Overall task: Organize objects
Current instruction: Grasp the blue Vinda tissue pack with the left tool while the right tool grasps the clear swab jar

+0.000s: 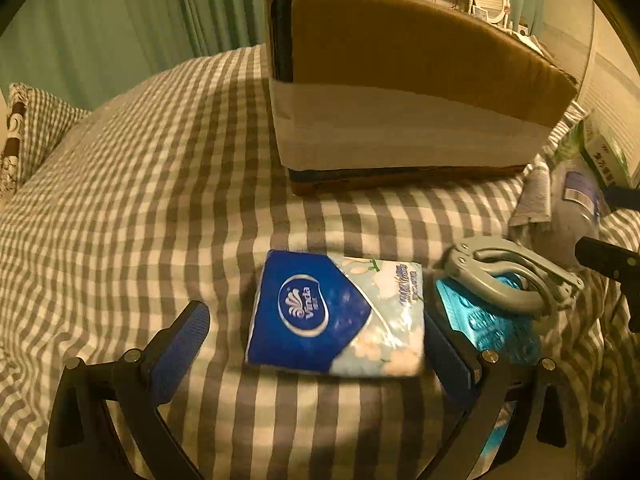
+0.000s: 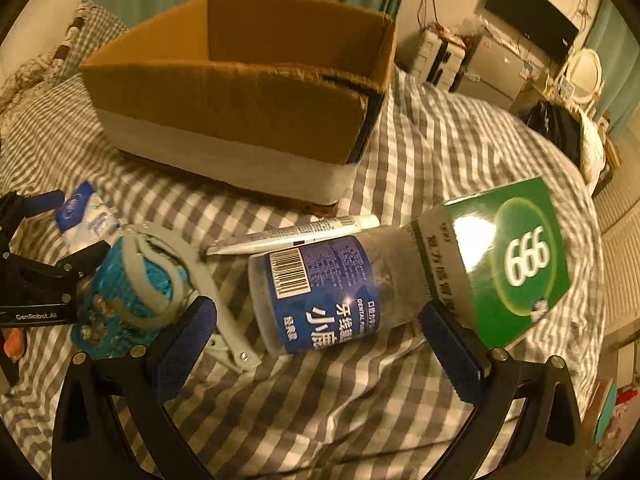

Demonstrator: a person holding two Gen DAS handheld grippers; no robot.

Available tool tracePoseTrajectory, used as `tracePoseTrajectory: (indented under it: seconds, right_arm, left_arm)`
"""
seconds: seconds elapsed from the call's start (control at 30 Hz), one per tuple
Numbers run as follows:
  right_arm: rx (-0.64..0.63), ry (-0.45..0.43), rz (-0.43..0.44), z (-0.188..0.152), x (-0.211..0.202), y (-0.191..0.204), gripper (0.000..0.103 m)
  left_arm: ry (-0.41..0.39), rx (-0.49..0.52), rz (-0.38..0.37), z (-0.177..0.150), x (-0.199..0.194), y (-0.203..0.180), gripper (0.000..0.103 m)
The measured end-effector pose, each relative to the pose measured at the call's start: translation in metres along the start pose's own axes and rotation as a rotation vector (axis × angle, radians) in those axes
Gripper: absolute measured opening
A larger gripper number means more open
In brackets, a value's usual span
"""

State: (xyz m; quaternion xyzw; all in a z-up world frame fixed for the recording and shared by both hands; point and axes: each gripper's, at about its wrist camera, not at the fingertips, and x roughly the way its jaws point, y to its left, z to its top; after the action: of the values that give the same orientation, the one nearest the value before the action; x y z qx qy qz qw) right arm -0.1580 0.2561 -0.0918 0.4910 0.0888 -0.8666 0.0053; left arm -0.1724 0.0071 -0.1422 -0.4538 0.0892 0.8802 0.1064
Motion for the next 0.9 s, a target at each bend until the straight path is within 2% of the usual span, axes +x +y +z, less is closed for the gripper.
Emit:
tracePoseTrajectory:
  seconds: [0.1, 0.23, 0.33, 0.4, 0.5, 0.6, 0.7, 0.77, 0.9]
  right_arm:
    - [0.076, 0.011, 0.009, 0.003, 0.006, -0.006, 0.102]
    - [0.293, 0.038, 0.013, 0.008, 0.011, -0.015, 0.102]
    - [0.405, 0.059, -0.011, 0.010, 0.021, -0.015, 0.102]
    - [0.449, 0.065, -0.030, 0.011, 0.027, -0.015, 0.101]
    - [0.502, 0.049, -0.028, 0.011, 0.033, -0.020, 0.095]
    - [0.521, 0.064, 0.000, 0.008, 0.039, -0.022, 0.091]
    - [0.465, 0.067, 0.013, 0.003, 0.034, -0.011, 0.081]
    - [0.424, 0.064, 0.014, -0.001, 0.028, -0.003, 0.072]
    - [0.370, 0.072, 0.037, -0.013, 0.012, 0.011, 0.067]
  left_arm:
    - [-0.004, 0.003, -0.002, 0.002, 0.006, 0.001, 0.103]
    - [-0.005, -0.022, -0.030, 0.002, 0.011, 0.004, 0.102]
    - [-0.012, -0.020, -0.052, 0.000, 0.008, 0.001, 0.092]
    - [-0.020, -0.017, -0.059, -0.003, 0.002, -0.001, 0.079]
    - [-0.021, -0.012, -0.062, -0.009, -0.006, -0.002, 0.077]
    - [-0.014, -0.036, -0.085, -0.011, -0.012, -0.001, 0.076]
    - [-0.017, -0.055, -0.104, -0.021, -0.023, 0.007, 0.076]
    - [-0.022, -0.049, -0.093, -0.030, -0.030, 0.007, 0.076]
    - [-0.024, -0.036, -0.063, -0.044, -0.042, 0.005, 0.076]
